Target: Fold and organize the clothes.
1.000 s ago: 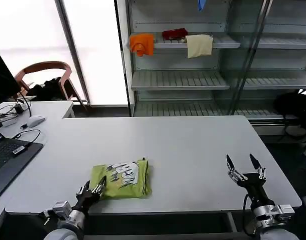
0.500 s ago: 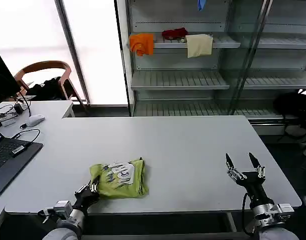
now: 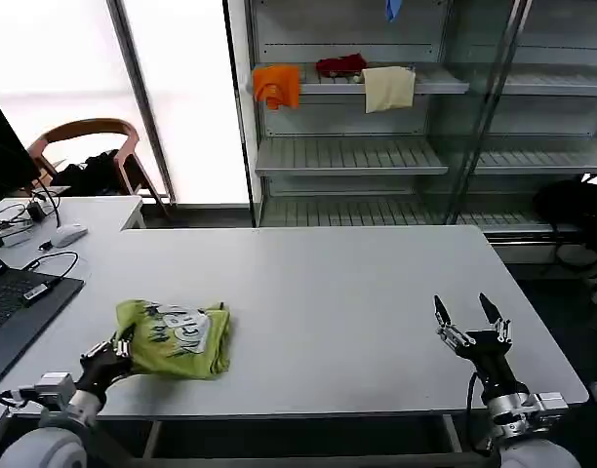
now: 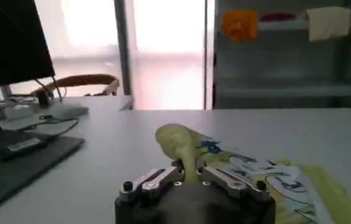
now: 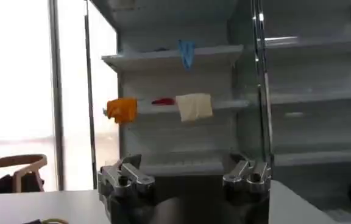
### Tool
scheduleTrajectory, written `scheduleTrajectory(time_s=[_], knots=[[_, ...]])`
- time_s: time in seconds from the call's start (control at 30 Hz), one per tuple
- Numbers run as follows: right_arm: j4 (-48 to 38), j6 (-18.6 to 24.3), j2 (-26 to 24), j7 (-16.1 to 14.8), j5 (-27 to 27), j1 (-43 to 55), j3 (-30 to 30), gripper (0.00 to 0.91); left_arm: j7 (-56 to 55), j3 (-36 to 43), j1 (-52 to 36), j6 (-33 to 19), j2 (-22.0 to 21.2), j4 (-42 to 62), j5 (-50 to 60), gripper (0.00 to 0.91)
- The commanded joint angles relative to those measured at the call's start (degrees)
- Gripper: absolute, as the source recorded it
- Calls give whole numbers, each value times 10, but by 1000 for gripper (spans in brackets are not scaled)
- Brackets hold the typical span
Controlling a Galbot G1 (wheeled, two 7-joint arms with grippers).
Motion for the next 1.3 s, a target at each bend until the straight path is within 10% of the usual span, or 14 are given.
scheduleTrajectory(time_s=[0.03,0.3,0.53,0.97,1.3], knots=[[0,3,-2,0,2,0,2,907,111,-178,-3,18,218,35,41,0],[2,6,-3,0,6,-13,16,907,253,-93,-53,22,234,-1,231,0],[4,-1,5,-1,1,-9,13,907,211,195,-75,0,65,-8,418,0],[2,-12,13,0,-8,9,-7,907,90,267,-134,97,32,-73,270,10],[4,-26,23,2,-18,29,-24,907,-41,386,-220,115,-73,-28,228,30]])
